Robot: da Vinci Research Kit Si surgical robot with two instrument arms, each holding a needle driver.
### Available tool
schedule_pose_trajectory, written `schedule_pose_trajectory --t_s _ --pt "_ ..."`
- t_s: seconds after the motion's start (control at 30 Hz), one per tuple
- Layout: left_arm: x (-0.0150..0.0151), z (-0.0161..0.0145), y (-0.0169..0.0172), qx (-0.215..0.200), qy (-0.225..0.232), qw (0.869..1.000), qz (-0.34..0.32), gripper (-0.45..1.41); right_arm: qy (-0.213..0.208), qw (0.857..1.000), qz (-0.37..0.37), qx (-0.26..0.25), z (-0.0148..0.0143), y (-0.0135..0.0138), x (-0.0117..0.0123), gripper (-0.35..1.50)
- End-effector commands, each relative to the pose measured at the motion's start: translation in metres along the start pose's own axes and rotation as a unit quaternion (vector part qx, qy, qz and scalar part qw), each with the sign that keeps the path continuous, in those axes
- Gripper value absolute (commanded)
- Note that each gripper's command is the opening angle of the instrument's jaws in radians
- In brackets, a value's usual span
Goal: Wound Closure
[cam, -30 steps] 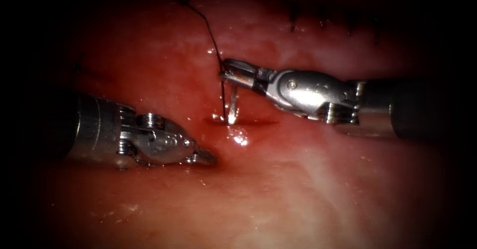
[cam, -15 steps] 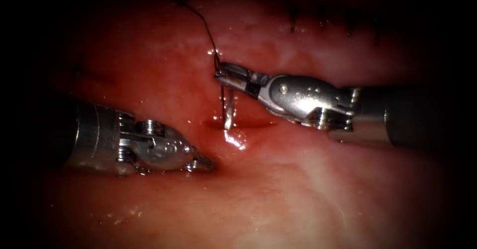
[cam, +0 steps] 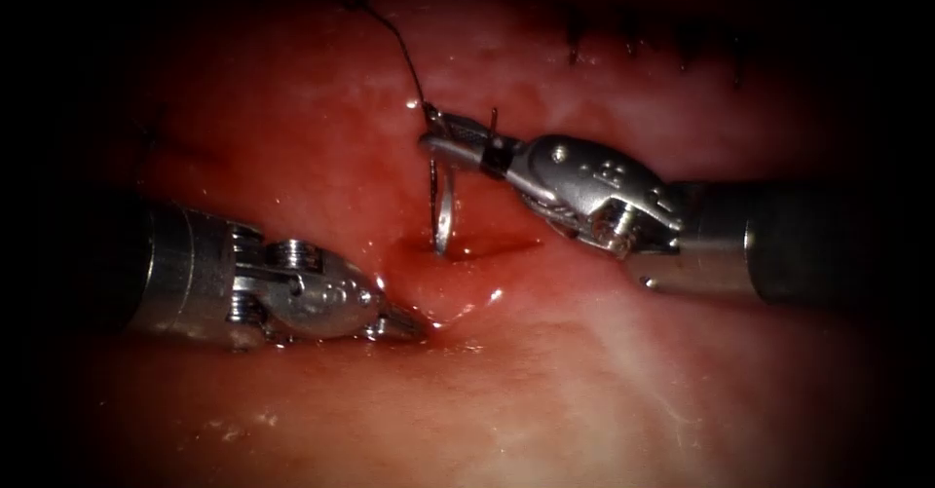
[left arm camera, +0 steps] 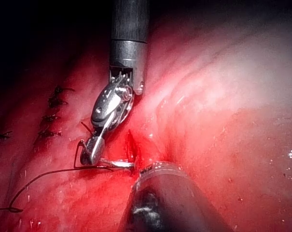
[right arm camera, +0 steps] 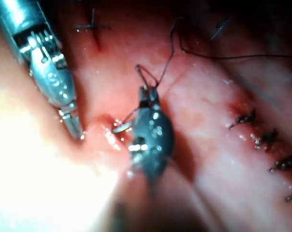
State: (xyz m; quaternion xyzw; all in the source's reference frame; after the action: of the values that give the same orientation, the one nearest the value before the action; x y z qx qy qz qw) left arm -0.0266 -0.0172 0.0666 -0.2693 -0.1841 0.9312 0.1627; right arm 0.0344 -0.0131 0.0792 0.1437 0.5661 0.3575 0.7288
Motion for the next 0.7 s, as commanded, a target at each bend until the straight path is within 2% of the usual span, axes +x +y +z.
schedule_pose_trajectory --t_s 0.03,0.2,0.4,0.6,0.7 --pt "0.0002 0.0008 0.0001 0.000 0.000 1.000 0.001 -0.45 -0.012 1.000 0.004 0.007 0.0009 -0.0001 -0.0006 -0.35" --pt "0.0000 0.0007 0.0001 -0.001 0.000 1.000 0.002 -0.45 -0.034 0.999 0.019 0.026 0.0013 0.0000 -0.0018 -0.35" --pt "-0.0002 0.0006 0.0000 -0.001 0.001 1.000 0.003 -0.45 -0.042 0.993 0.108 0.031 0.0013 0.0002 -0.0019 -0.35" --pt "-0.0003 0.0006 0.0000 -0.001 0.001 1.000 0.003 -0.45 -0.052 0.976 0.210 0.029 0.0012 0.0001 -0.0018 -0.35" --pt "-0.0004 0.0006 0.0000 -0.001 0.001 1.000 0.003 -0.45 -0.046 0.970 0.237 0.030 0.0012 0.0002 -0.0016 -0.35"
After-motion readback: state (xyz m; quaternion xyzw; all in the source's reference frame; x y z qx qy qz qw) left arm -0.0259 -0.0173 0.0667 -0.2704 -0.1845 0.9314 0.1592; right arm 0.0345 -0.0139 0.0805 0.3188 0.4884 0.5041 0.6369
